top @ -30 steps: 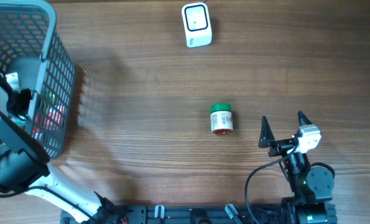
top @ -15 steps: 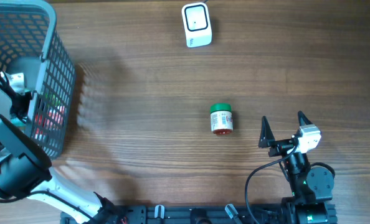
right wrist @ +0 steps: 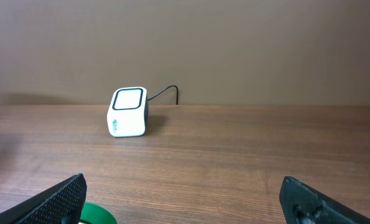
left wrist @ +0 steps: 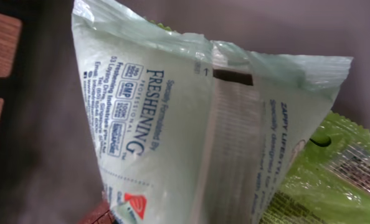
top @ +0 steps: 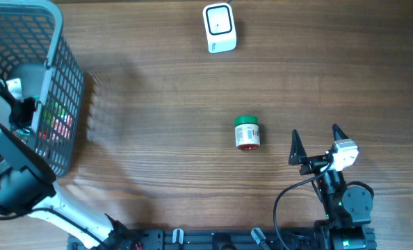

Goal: Scan the item barcode
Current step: 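Reach left gripper into basket and grasp green snack bag, then carry bag with left gripper and drop it beside the jar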

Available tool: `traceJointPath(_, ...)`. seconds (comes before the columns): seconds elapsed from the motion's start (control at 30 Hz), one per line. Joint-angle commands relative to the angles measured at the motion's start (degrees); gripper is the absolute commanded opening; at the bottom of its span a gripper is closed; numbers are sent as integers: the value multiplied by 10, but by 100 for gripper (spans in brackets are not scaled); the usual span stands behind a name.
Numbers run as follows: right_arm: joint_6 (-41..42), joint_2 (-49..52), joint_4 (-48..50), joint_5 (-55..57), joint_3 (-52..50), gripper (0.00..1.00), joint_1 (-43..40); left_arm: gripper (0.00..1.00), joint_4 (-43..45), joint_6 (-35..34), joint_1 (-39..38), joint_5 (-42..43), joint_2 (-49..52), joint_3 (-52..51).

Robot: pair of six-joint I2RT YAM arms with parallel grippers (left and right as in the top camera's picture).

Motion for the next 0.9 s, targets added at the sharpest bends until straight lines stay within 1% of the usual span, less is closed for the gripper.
traceJointPath(0.0,-5,-1,2,6,-1,100,-2,4,-47,-58,-2,17,18,93)
traceJointPath(0.07,-5,-1,2,6,-1,100,-2,4,-71,-70,-2,17,-9,165)
traceJointPath(0.2,-5,-1,2,6,-1,100,-2,4,-79,-129,-2,17,-76,244)
traceJointPath(0.3,-5,-1,2,6,-1,100,-2,4,-65,-149,-9,18,-146,260)
traceJointPath(0.47,-5,-1,2,6,-1,100,-2,4,-31,-216,-54,18,-264,260)
traceJointPath(0.57,-5,-1,2,6,-1,100,-2,4,-24,-221,-98,18,-315,260)
traceJointPath(0.67,-5,-1,2,6,-1,100,-2,4,-38,-226,-174,17,-369,260)
traceJointPath(0.73,-5,-1,2,6,-1,100,-2,4,-63,-250,-229,17,-393,260)
traceJointPath(0.77,-5,-1,2,6,-1,100,-2,4,-86,-271,-265,17,-405,260)
traceJointPath(0.87,-5,-1,2,6,-1,100,-2,4,-158,-341,-341,17,-414,260)
